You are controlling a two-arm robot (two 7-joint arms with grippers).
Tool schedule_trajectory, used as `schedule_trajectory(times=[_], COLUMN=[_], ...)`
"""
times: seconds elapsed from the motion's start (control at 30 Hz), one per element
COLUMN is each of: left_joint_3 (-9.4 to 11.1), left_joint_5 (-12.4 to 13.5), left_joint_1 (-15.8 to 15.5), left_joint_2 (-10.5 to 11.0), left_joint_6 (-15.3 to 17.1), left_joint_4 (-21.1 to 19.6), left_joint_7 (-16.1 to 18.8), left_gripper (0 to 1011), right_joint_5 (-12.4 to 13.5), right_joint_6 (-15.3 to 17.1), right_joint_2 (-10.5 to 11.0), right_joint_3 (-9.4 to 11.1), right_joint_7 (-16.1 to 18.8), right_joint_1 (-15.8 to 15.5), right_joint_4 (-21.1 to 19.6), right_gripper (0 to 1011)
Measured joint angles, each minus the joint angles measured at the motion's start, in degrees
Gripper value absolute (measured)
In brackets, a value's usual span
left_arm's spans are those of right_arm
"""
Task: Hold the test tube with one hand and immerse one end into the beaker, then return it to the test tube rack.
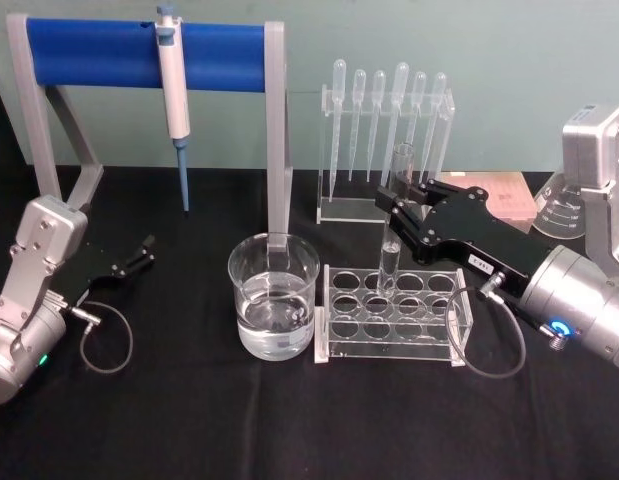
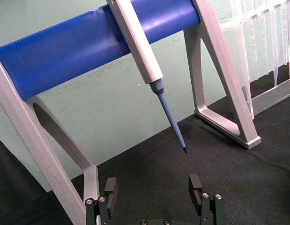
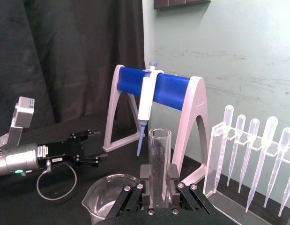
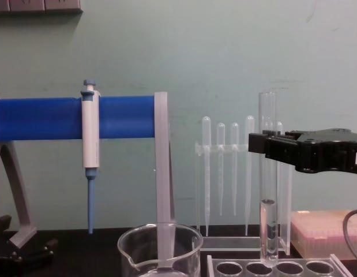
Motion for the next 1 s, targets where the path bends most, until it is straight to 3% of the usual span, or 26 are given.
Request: schedule_trajectory(times=[1.0], left_joint_3=[0.00], left_joint_5=[0.00], left_joint_1=[0.00], left_joint_2=[0.00], left_joint_6=[0.00], left_joint_4=[0.00], left_joint_7=[0.00], left_gripper=[1000], right_joint_5=[0.00], right_joint_6=[0.00], right_joint_2=[0.00], right_joint_3=[0.00], right_joint_7=[0.00], right_joint_1=[0.00], right_joint_4=[0.00], right_gripper=[224])
